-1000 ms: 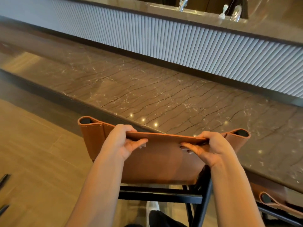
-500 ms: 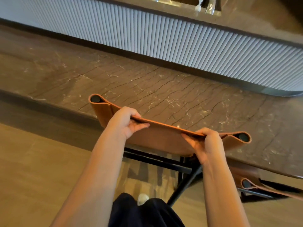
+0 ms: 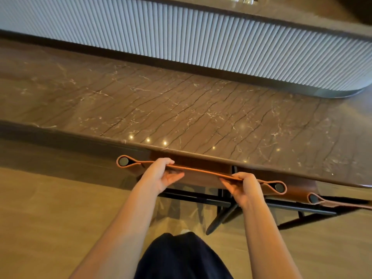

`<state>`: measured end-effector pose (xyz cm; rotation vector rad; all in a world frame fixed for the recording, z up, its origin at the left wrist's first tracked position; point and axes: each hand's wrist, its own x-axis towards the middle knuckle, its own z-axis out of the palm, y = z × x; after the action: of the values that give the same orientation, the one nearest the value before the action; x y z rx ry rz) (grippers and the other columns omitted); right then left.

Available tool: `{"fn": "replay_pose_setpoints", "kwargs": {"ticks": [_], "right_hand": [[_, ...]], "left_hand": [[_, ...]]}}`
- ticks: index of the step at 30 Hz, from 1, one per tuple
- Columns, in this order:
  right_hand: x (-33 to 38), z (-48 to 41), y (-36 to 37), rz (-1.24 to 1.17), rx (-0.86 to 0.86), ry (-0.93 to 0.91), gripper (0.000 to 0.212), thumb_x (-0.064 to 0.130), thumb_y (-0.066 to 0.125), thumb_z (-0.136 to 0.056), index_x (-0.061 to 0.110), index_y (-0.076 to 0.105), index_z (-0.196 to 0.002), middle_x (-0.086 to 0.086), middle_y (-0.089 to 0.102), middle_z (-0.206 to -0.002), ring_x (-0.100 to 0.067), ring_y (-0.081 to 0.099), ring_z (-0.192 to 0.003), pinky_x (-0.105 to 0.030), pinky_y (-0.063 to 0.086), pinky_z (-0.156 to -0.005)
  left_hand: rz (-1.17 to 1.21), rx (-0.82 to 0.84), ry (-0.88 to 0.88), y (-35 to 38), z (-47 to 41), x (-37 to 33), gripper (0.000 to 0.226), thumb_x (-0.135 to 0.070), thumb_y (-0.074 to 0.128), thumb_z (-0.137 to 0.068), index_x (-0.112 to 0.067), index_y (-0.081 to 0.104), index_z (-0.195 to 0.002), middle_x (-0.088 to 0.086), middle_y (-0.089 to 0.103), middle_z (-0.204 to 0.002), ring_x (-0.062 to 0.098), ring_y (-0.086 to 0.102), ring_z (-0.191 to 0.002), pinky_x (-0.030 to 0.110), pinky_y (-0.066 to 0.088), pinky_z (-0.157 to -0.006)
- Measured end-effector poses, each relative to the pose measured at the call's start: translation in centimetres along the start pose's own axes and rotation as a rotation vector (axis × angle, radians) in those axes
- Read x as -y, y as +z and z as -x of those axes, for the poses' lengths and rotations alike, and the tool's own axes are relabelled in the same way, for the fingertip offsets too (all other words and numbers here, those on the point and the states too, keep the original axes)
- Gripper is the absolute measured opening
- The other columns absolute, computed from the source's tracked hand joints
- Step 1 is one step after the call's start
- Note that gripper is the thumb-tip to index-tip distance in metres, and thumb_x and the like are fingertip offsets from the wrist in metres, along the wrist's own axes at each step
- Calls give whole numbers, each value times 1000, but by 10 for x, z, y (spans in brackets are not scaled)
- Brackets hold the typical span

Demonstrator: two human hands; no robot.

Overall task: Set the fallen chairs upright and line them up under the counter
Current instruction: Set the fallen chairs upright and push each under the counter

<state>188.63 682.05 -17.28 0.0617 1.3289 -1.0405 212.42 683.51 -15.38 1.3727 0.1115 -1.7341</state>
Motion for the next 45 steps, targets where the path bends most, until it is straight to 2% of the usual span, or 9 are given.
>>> {"fn": "replay_pose_setpoints", "kwargs": {"ticks": [6,9,16,21,25,28,36,40,45], "right_hand": [[-26,4,-16,16,-110,15,43,-8,46,-90,0,43,-133,-25,56,-125,-42,58,-108,-47,56,-52],[-40,8,-23,44,-133,13,38,-3,50,-93,-1,47,-131,-24,58,-125,-41,58,-113,-44,58,-53],[-68,16,-49,151,-168,26,35,-15,42,-89,-9,50,-123,-27,58,-119,-42,57,-113,-46,52,-82],[-83,26,-60,181,-177,-14,32,-16,42,-88,-6,47,-118,-26,60,-107,-38,62,-81,-43,52,-57],[-84,22,-56,160,-156,-53,39,-14,46,-89,-4,47,-126,-26,60,-117,-38,64,-85,-40,56,-58],[-88,17,-49,164,-139,-68,36,-12,47,-90,-2,48,-124,-24,61,-114,-34,64,-82,-37,57,-48],[-67,-9,-24,151,-70,-93,26,-11,46,-93,1,49,-116,-22,61,-110,-33,64,-81,-36,58,-48],[-51,-28,-9,153,-51,-100,21,-12,47,-92,0,49,-109,-21,61,-110,-33,65,-85,-39,58,-60],[-43,-43,-3,90,-42,-59,23,-16,47,-88,5,48,-98,-22,57,-106,-35,62,-82,-41,57,-46]], "left_hand": [[52,6,-75,-25,4,23,23,-24,64,-91,-13,52,-107,23,62,-107,38,64,-98,52,54,-86],[8,-29,-95,-34,6,35,24,-22,63,-91,-13,50,-109,24,60,-106,39,61,-104,52,54,-87],[-321,-83,-97,-58,14,60,9,-13,44,-98,-7,50,-97,28,56,-116,42,62,-102,47,52,-88],[-233,-22,-8,-76,19,78,10,1,40,-95,-2,50,-93,27,65,-94,36,67,-85,40,59,-67],[-200,-12,61,-76,18,72,14,2,38,-96,-3,50,-90,27,64,-93,40,64,-94,41,54,-77],[-200,-1,80,-78,11,65,14,1,38,-97,-4,51,-93,25,64,-93,40,65,-95,42,52,-82],[-179,55,120,-61,-21,45,15,0,39,-98,-2,50,-107,25,63,-102,41,64,-100,42,53,-80],[-163,75,152,-48,-37,29,19,0,40,-97,1,50,-113,27,63,-105,40,65,-98,42,54,-80],[-155,97,94,-46,-47,14,20,2,40,-96,2,53,-112,28,63,-110,39,66,-96,40,54,-74]]}}
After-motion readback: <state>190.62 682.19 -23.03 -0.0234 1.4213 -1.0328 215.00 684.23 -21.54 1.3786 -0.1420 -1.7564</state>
